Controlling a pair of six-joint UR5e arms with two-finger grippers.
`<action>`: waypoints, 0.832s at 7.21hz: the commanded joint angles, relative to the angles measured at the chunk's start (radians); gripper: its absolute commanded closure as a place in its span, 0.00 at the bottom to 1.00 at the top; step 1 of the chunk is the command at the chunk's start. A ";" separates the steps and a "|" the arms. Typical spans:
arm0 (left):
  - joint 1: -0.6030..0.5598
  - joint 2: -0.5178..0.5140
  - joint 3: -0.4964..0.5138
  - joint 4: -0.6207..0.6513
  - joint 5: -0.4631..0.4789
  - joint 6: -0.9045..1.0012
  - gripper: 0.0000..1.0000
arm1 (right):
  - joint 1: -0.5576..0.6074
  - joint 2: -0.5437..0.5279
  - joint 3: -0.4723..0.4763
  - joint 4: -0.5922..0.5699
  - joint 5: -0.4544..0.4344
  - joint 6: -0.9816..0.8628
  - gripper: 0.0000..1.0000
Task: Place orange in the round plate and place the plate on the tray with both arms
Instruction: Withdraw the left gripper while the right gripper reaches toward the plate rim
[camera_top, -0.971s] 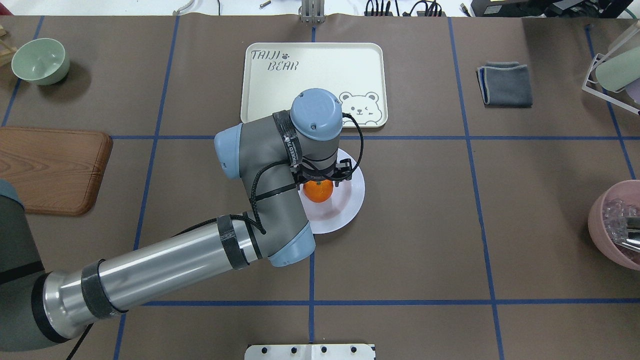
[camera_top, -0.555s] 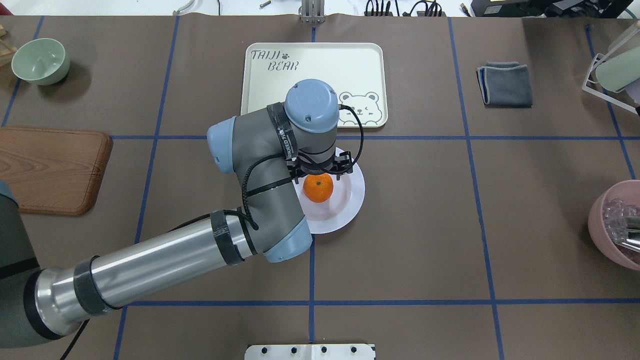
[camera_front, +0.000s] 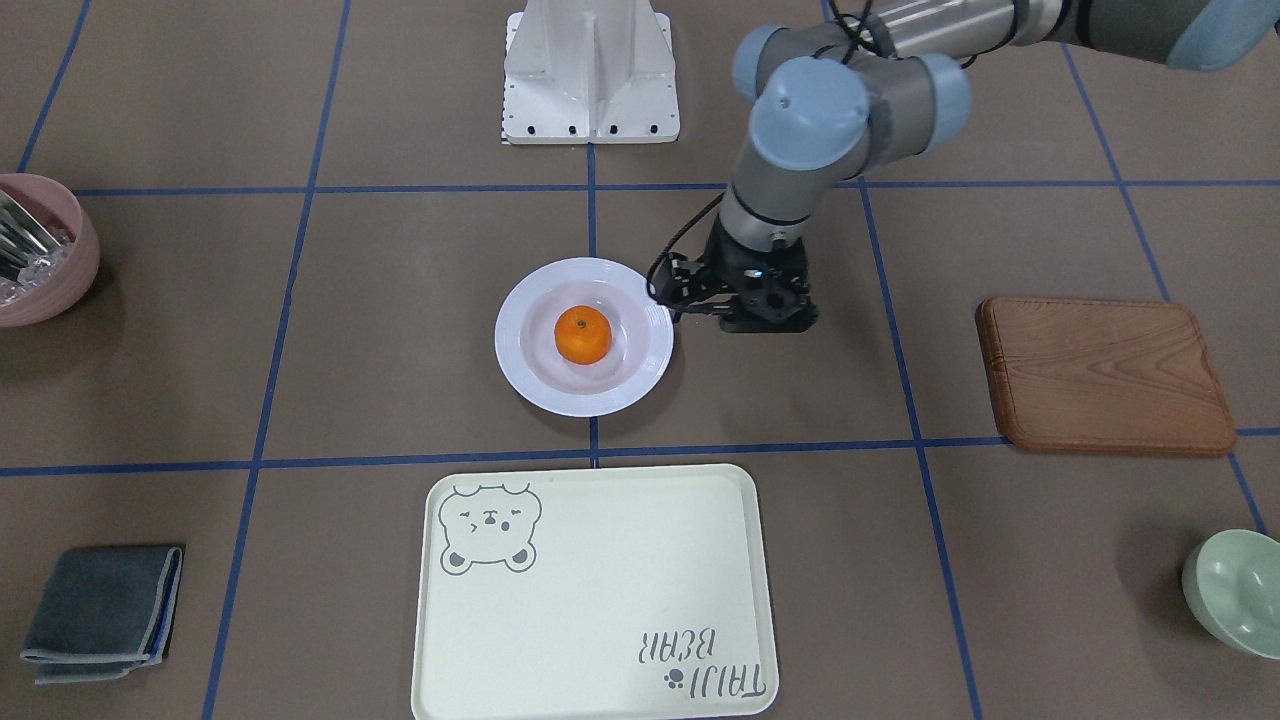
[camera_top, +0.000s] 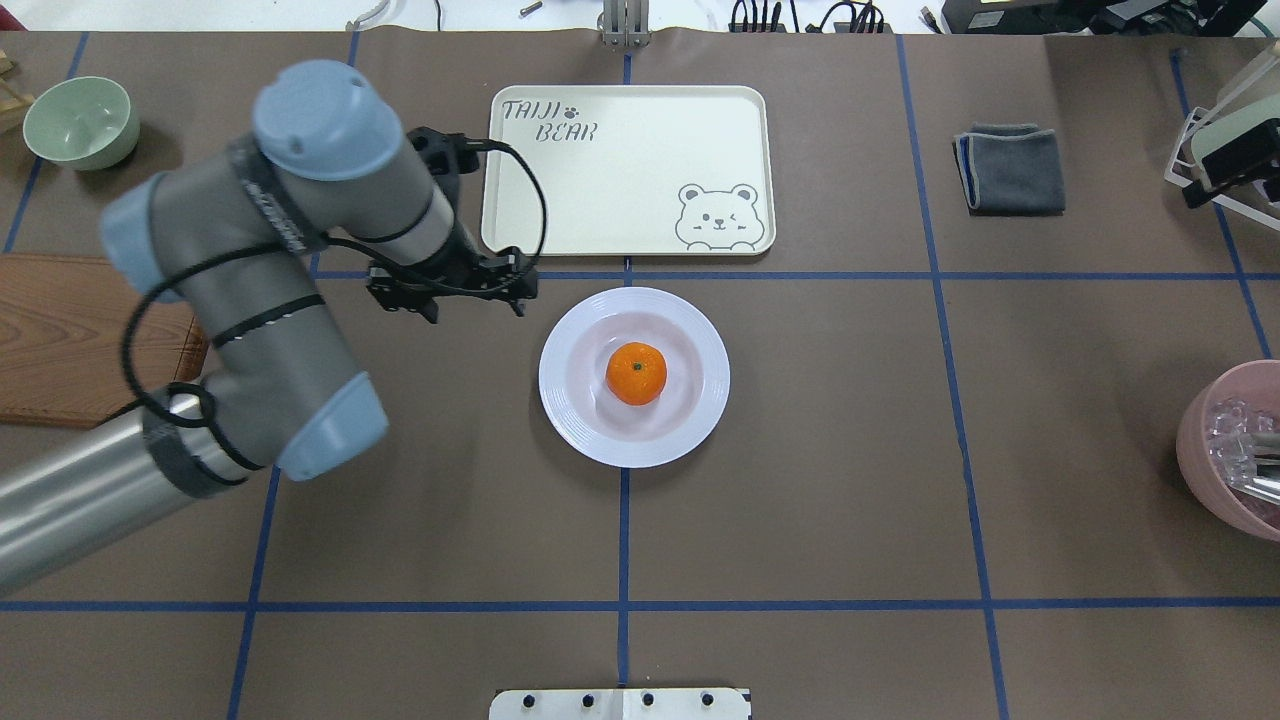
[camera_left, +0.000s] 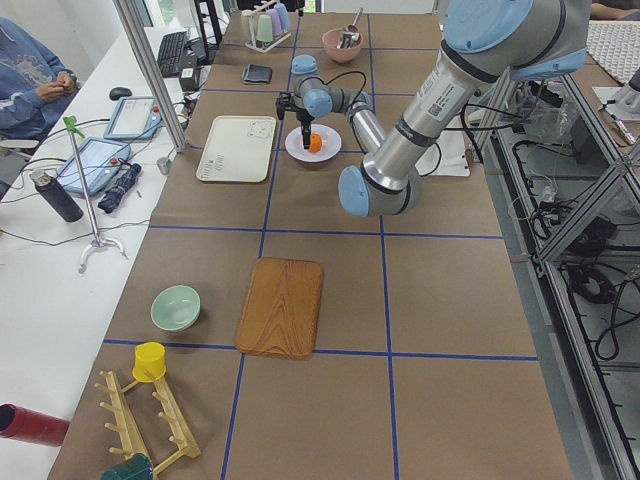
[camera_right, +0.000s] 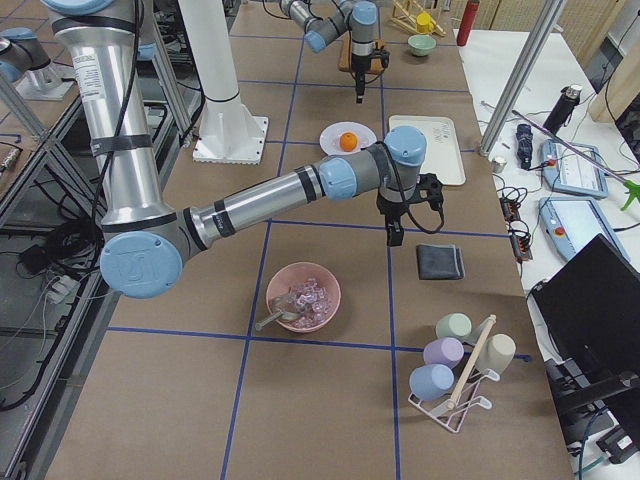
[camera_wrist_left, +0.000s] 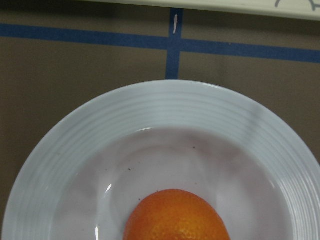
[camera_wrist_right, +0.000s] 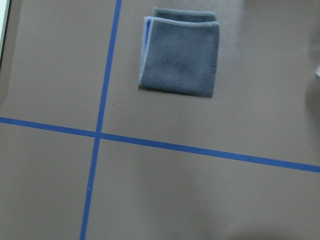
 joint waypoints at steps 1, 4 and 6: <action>-0.139 0.151 -0.105 -0.005 -0.089 0.157 0.02 | -0.185 0.032 -0.041 0.269 0.000 0.372 0.00; -0.228 0.171 -0.103 -0.005 -0.128 0.190 0.02 | -0.353 0.039 -0.163 0.795 -0.003 0.871 0.01; -0.271 0.198 -0.105 -0.010 -0.129 0.214 0.02 | -0.472 0.039 -0.202 1.004 -0.088 1.046 0.01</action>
